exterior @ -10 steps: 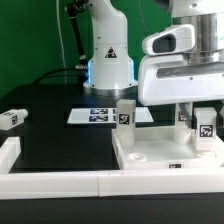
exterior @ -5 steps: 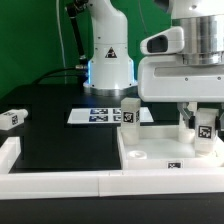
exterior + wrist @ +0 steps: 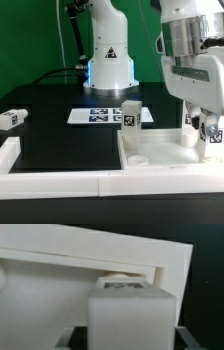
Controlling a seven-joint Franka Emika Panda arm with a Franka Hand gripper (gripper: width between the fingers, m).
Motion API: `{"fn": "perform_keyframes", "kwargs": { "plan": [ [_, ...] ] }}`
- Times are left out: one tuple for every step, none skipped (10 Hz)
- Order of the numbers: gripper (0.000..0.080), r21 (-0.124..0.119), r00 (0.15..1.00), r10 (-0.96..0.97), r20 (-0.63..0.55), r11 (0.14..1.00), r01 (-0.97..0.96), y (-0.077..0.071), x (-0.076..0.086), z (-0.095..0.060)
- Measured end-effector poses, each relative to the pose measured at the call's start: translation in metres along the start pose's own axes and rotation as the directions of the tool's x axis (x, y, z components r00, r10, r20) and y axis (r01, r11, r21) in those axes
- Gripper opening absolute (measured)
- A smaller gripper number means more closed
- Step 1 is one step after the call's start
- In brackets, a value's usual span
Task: Assemble square table
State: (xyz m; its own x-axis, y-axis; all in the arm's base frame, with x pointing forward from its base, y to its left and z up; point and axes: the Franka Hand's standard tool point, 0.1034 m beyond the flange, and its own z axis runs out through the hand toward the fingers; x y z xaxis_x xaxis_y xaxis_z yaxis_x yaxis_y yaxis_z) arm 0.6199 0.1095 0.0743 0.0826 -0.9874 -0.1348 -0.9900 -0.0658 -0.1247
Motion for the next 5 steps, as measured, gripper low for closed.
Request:
{"fn": "perform_keyframes", "kwargs": {
  "plan": [
    [0.0287,0.012,1.000,0.018,-0.003,1.000,-0.018,-0.0013,-0.0002,0.0000],
    [0.0287,0.017,0.992,0.124,-0.001,0.992,-0.123,-0.0012,-0.0014,0.0003],
    [0.0287,0.017,0.970,0.244,0.009,0.970,-0.244,-0.0012,-0.0017,0.0005],
    [0.0287,0.016,0.980,0.201,0.008,0.979,-0.201,-0.0009,-0.0015,0.0007],
    [0.0481,0.013,0.988,0.157,0.008,0.987,-0.157,-0.0006,-0.0028,0.0008]
  ]
}}
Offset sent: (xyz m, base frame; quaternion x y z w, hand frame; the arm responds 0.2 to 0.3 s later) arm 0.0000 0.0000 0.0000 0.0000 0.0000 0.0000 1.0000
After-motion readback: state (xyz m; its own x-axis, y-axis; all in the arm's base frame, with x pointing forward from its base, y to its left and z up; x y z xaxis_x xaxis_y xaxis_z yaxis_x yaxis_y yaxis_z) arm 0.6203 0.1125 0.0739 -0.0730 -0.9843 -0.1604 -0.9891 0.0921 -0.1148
